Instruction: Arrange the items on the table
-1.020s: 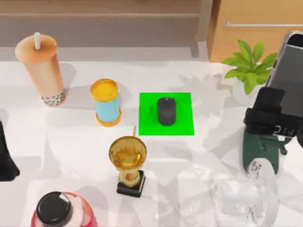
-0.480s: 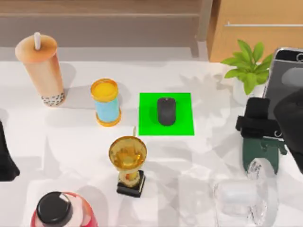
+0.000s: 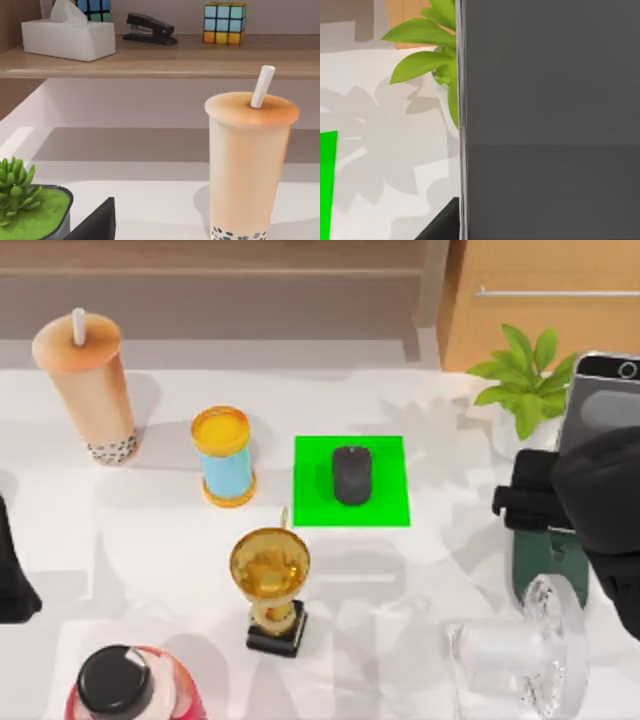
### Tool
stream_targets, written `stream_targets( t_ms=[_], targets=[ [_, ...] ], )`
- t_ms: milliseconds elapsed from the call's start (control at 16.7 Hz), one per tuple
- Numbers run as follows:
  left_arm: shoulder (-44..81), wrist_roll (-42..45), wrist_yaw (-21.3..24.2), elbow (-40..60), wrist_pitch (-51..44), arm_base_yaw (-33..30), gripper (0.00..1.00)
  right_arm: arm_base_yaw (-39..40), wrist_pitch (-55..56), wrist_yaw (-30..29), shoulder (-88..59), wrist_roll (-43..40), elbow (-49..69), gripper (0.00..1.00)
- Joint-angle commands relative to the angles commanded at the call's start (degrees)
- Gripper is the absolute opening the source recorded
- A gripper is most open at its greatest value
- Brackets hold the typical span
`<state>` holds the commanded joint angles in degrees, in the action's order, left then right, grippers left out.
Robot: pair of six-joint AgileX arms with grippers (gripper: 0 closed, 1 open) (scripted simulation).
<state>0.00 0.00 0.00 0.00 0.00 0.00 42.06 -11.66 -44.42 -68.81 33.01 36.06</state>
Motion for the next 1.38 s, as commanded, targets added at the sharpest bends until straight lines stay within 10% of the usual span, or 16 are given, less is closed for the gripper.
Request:
stream_targets(
  t_ms=[780,1380],
  targets=[
    [0.00,0.00,0.00,0.00,0.00,0.00,1.00,0.00,0.00,0.00,0.00,0.00,0.00,0.98],
    [0.00,0.00,0.00,0.00,0.00,0.00,1.00,0.07,-0.11,-0.01,0.14,0.01,0.01,1.00]
  ],
)
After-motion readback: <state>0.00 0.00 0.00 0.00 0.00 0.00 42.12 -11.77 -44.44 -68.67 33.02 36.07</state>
